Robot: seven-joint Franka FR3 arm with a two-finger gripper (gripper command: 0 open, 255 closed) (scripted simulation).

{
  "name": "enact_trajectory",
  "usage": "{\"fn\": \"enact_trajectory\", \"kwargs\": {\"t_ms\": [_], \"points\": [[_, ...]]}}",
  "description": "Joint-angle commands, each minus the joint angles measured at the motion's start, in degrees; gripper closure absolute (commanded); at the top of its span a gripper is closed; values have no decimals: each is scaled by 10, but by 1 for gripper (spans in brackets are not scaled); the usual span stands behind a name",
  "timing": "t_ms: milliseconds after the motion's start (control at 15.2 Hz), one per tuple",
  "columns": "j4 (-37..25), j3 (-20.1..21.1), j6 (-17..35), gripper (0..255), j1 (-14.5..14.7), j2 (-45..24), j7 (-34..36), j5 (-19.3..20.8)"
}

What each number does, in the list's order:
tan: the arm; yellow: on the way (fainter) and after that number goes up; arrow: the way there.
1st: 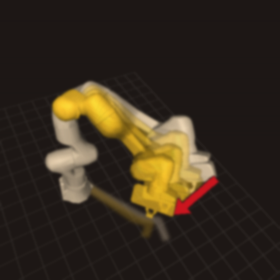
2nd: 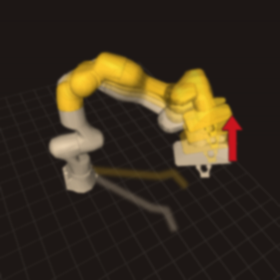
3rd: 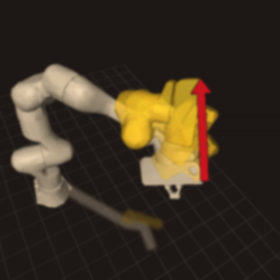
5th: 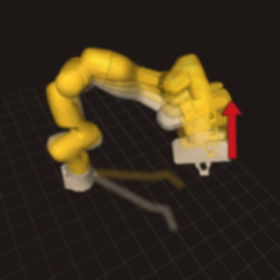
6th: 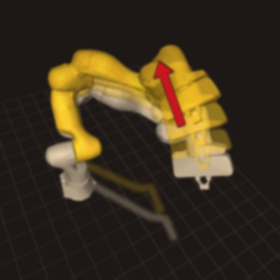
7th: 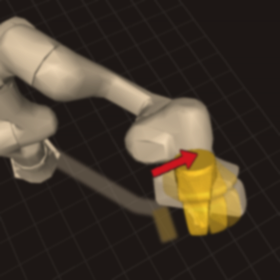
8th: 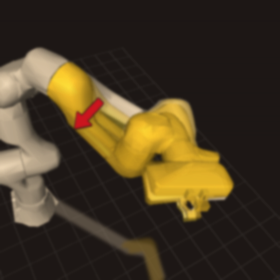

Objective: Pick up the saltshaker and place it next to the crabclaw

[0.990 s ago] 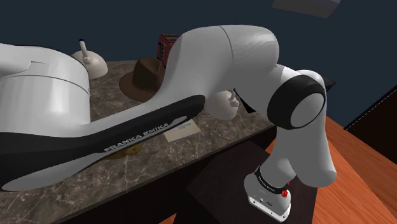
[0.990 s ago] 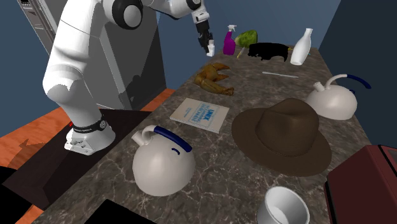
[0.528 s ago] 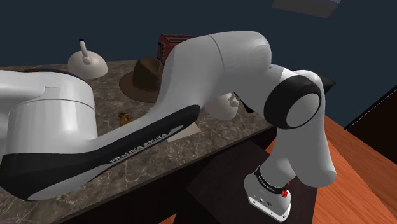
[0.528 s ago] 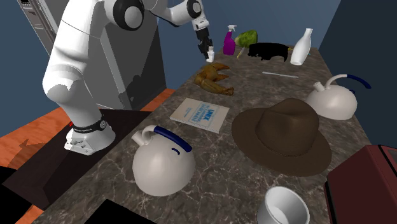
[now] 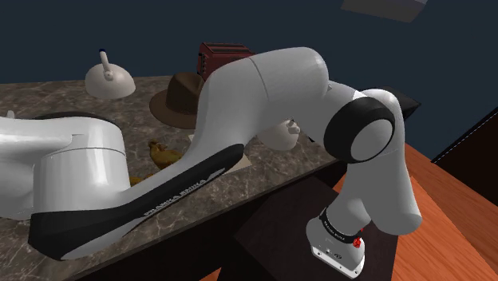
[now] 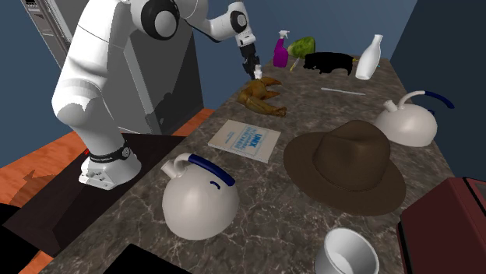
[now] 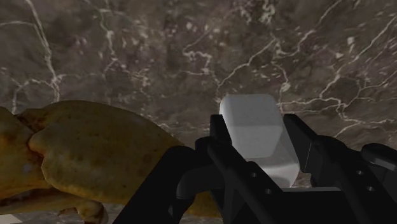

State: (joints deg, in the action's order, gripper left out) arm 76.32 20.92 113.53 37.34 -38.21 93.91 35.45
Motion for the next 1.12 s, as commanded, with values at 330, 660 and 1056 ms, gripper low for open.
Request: {"fn": "enact_trajectory", "kwargs": {"t_ms": [330, 660, 1056], "points": [[19, -7, 35, 255, 2, -21, 19, 13], [21, -9, 41, 255, 2, -25, 22, 15], [21, -9, 41, 0, 2, -25, 22, 15]]}}
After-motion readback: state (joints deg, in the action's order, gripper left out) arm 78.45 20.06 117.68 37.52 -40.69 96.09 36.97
